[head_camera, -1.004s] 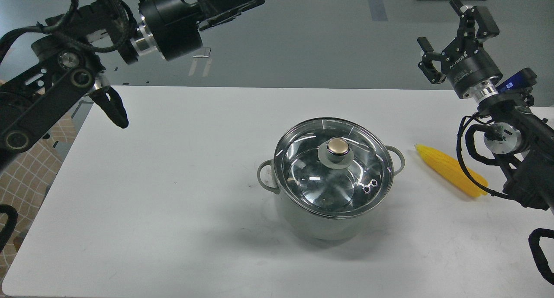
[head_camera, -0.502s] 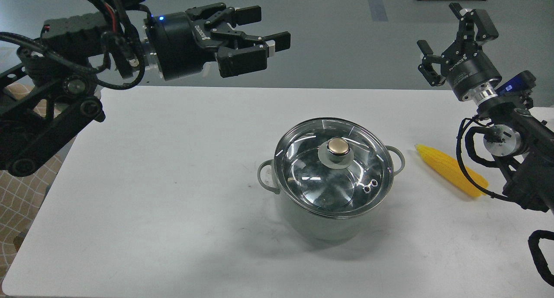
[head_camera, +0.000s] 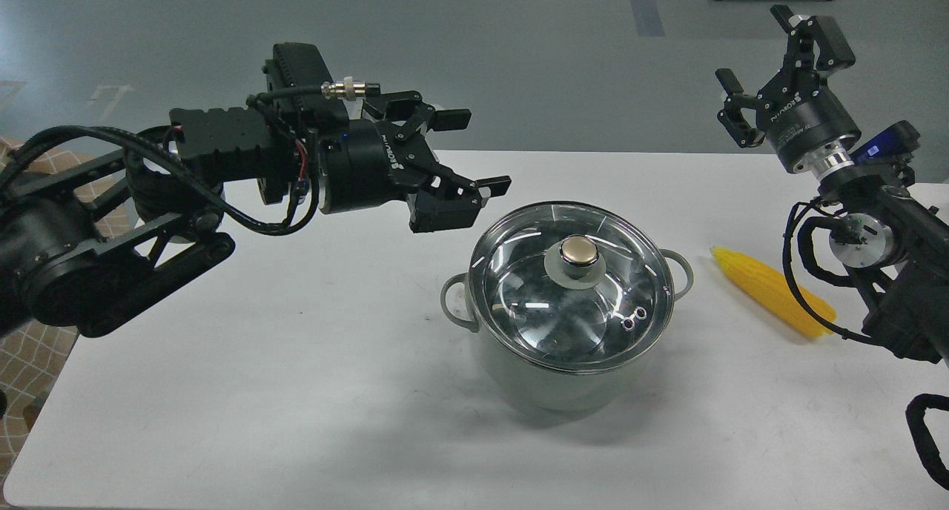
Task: Open pot and put corn in
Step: 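Swing the left gripper over the pot toward the lid knob, then lower the left gripper and grasp the glass lid's knob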
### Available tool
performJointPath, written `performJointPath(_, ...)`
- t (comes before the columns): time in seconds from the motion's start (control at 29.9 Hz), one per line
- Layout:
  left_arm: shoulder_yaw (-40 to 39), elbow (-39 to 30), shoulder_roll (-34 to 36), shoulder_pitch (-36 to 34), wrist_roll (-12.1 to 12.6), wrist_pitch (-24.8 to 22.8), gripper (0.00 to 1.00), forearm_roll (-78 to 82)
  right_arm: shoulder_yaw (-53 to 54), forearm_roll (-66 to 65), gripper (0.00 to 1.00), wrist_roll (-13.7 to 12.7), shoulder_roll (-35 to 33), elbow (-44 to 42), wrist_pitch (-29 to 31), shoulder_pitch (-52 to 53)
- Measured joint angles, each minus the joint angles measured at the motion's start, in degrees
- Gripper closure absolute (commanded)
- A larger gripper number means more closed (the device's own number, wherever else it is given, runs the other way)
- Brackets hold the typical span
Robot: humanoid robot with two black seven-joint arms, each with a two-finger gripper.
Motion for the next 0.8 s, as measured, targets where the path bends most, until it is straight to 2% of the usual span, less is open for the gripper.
performJointPath(0.4, 3.8, 0.7, -7.8, -1.1, 0.5, -0.2, 0.03, 2.1, 0.0, 0.0, 0.00, 0.0, -0.1, 0.0, 0.0, -0.6)
performJointPath(0.8, 6.2, 8.3, -16.0, -1.9, 0.5, -0.2, 0.06, 2.2, 0.0, -0.1, 0.00, 0.0, -0.2, 0.0, 0.0, -0.6)
